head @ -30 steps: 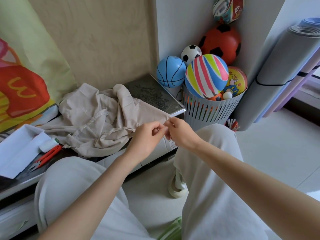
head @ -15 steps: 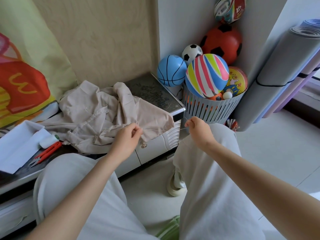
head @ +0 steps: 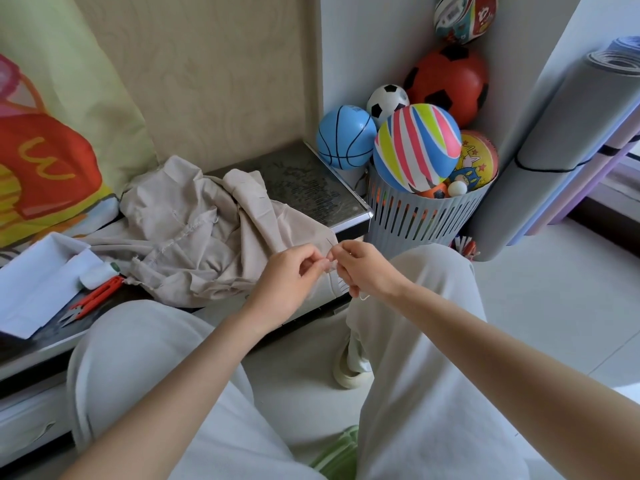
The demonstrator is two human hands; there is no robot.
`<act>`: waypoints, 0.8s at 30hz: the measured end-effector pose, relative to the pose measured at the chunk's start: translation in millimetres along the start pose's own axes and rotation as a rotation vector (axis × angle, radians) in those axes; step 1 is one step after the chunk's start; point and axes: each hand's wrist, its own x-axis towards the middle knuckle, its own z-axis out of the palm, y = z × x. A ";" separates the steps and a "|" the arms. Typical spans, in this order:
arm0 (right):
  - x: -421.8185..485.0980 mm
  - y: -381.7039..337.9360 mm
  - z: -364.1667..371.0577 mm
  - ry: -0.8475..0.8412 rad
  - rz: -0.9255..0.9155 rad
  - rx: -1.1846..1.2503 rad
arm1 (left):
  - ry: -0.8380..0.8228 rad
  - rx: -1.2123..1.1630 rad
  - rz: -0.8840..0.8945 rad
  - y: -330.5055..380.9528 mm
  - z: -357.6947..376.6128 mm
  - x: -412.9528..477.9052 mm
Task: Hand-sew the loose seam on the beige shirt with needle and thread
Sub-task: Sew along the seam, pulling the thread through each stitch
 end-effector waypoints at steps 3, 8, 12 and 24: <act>3.5 4.2 -3.0 0.110 -0.009 -0.058 | 0.027 0.058 0.052 -13.4 -4.9 3.0; 13.3 8.8 -17.0 0.295 -0.055 -0.089 | 0.107 0.275 0.018 -59.9 -22.4 5.1; 22.9 9.4 -22.8 0.382 -0.076 -0.073 | -0.114 0.616 -0.065 -84.7 -28.6 0.0; 44.3 10.3 -36.6 0.441 -0.034 -0.170 | 0.059 0.156 -0.098 -77.2 -39.1 23.2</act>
